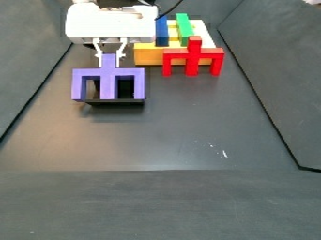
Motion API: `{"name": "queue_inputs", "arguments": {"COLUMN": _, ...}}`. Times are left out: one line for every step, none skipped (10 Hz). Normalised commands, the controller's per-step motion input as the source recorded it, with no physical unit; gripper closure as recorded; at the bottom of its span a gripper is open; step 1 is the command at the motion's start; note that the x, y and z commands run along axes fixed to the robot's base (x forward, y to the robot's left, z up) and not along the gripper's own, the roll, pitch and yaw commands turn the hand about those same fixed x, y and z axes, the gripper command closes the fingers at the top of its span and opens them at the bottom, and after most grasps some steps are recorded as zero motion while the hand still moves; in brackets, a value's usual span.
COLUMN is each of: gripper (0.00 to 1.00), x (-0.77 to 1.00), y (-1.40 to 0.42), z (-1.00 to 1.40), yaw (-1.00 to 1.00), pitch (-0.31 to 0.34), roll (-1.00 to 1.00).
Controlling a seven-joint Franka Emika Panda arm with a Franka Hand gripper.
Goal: Pick up the purple object. Move up. Place the purple object on the fixture. Regrasp the purple object. Move to above the board. Insert the purple object.
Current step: Regrasp the purple object.
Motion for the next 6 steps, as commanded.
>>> {"name": "queue_inputs", "arguments": {"gripper": 1.00, "x": 0.00, "y": 0.00, "z": 0.00, "yaw": 0.00, "pitch": 0.000, "roll": 0.00}}
{"name": "queue_inputs", "arguments": {"gripper": 1.00, "x": 0.00, "y": 0.00, "z": 0.00, "yaw": 0.00, "pitch": 0.000, "roll": 0.00}}
{"name": "queue_inputs", "arguments": {"gripper": 1.00, "x": 0.00, "y": 0.00, "z": 0.00, "yaw": 0.00, "pitch": 0.000, "roll": 0.00}}
{"name": "queue_inputs", "arguments": {"gripper": 1.00, "x": 0.00, "y": 0.00, "z": 0.00, "yaw": 0.00, "pitch": 0.000, "roll": 0.00}}
{"name": "queue_inputs", "arguments": {"gripper": 1.00, "x": 0.00, "y": 0.00, "z": 0.00, "yaw": 0.00, "pitch": 0.000, "roll": 0.00}}
{"name": "queue_inputs", "arguments": {"gripper": 1.00, "x": 0.00, "y": 0.00, "z": 0.00, "yaw": 0.00, "pitch": 0.000, "roll": 0.00}}
